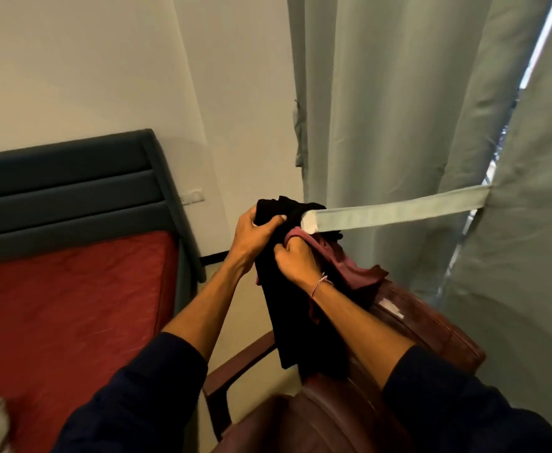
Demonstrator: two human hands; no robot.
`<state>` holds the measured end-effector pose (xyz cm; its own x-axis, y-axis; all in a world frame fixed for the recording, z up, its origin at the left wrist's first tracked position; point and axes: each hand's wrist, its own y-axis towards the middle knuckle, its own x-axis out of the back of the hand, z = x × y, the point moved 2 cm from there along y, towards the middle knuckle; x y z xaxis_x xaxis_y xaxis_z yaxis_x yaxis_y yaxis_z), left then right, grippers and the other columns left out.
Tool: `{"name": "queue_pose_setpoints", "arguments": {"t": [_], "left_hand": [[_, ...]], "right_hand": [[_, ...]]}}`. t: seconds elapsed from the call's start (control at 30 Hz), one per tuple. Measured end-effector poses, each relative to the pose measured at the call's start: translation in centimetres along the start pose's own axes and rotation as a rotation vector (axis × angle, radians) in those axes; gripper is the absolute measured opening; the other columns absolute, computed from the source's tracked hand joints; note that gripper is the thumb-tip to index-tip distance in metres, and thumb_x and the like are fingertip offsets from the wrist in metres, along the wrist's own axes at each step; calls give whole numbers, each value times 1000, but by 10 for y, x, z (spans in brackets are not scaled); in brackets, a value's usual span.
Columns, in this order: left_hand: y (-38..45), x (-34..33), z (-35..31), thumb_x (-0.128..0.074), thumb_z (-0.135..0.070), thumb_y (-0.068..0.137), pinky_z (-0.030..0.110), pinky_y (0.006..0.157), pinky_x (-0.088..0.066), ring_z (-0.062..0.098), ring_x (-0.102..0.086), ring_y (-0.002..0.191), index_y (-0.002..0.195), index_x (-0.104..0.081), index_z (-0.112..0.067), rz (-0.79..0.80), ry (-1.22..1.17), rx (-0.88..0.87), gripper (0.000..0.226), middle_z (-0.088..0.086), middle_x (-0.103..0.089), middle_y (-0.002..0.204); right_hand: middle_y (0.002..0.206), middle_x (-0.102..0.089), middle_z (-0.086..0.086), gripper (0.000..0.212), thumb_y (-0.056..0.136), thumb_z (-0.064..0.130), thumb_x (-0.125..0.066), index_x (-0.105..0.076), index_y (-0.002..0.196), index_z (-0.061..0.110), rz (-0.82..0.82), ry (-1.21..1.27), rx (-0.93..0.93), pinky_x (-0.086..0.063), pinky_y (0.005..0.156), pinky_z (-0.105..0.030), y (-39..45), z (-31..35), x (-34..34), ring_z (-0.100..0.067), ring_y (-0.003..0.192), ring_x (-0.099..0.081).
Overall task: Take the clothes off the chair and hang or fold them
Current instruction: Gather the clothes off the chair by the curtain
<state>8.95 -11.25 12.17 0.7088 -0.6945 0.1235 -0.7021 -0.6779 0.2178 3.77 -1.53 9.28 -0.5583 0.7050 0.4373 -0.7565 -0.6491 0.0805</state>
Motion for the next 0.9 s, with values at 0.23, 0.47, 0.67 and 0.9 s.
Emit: {"name": "queue_pose_setpoints", "arguments": {"t": [0.23, 0.47, 0.67, 0.9], "left_hand": [[-33, 145, -42, -72, -6, 86, 16, 71, -52, 5, -68, 83, 107, -70, -5, -154, 101, -91, 21, 4, -73, 94], [-86, 290, -70, -72, -9, 87, 25, 78, -57, 15, -71, 91, 109, -71, -6, -224, 94, -89, 22, 10, -75, 101], [-141, 420, -78, -73, -14, 88, 38, 84, -57, 24, -71, 89, 105, -73, -1, -256, 85, 19, 22, 17, -74, 102], [-213, 535, -82, -67, -22, 93, 28, 63, -50, 14, -68, 71, 84, -71, -9, -296, 127, 110, 17, 3, -71, 78]], "right_hand": [[68, -51, 3, 26, 95, 13, -53, -51, 69, 15, 123, 5, 129, -39, 70, -30, -42, 107, -92, -21, 72, -53], [60, -52, 2, 32, 92, 16, -58, -49, 62, 16, 242, 28, 239, -36, 51, -26, -87, 195, -184, -12, 53, -48], [58, -50, -2, 29, 91, 19, -58, -54, 62, 18, 594, 166, 306, -39, 58, -35, -121, 262, -254, -16, 54, -48], [104, -75, -7, 25, 89, 25, -75, -71, 108, 9, 714, 177, 390, -59, 89, -32, -135, 314, -346, -15, 96, -72]]}}
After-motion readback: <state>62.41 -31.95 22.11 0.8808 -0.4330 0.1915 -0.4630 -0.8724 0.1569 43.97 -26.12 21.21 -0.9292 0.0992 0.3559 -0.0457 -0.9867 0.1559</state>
